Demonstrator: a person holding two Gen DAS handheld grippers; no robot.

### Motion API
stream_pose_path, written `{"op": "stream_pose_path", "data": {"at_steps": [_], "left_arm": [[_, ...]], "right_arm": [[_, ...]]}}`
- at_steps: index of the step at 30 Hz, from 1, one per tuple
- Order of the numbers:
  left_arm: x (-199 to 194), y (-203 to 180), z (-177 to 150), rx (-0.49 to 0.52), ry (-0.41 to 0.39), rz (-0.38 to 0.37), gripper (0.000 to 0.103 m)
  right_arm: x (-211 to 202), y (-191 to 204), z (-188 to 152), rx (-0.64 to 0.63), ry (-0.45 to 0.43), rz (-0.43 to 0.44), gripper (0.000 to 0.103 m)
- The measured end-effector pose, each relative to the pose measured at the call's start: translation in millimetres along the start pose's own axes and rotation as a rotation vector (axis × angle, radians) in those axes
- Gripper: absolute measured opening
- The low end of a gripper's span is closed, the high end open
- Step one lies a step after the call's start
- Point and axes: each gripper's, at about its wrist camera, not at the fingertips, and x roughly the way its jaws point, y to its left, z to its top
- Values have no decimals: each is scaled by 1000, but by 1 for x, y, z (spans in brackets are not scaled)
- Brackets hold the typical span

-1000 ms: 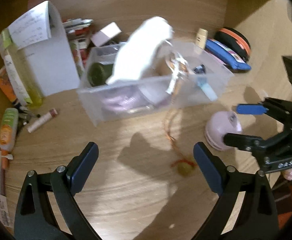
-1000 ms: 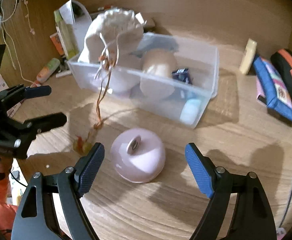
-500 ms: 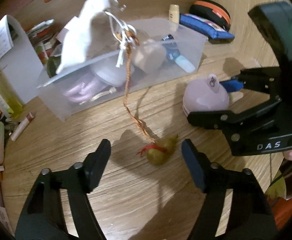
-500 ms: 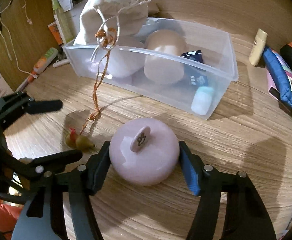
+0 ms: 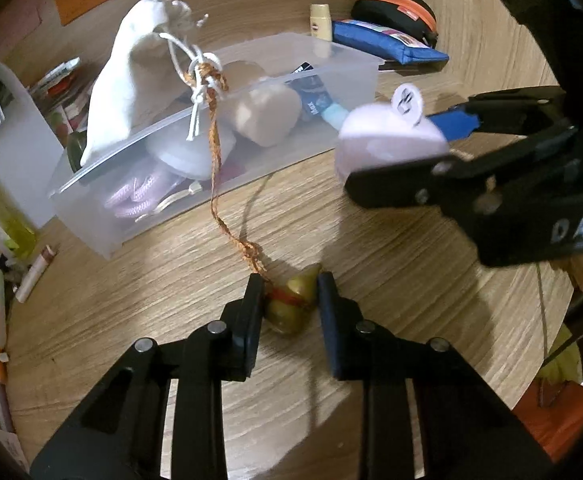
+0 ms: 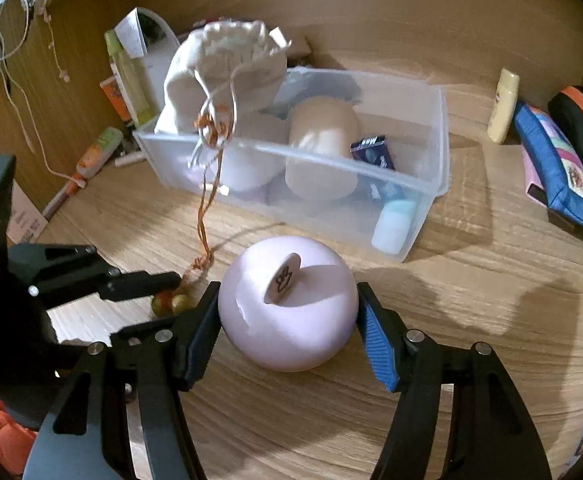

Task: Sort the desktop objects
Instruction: 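Grasp the green pear ornament with the left tool while the right tool grasps the pink round box, then carry the pear ornament and pink round box over the clear bin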

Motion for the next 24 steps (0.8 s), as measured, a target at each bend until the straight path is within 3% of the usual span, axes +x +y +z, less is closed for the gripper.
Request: {"op": "stream_pose_path", "data": {"at_steps": [8, 16, 21, 24], "left_arm": [[-45, 40, 6, -141, -123, -30, 27], [-90, 80, 18, -239, -262, 4, 27], [-90, 89, 35, -255, -287, -12, 27], [-80, 85, 43, -240, -262, -66, 27]], "right_arm": [[-24, -8, 10, 32, -65, -1, 61], [-49, -18, 26, 62, -151, -9, 61], [-54, -23, 38, 72, -180, -24, 61], [-52, -26, 45, 78, -185, -31, 61]]}}
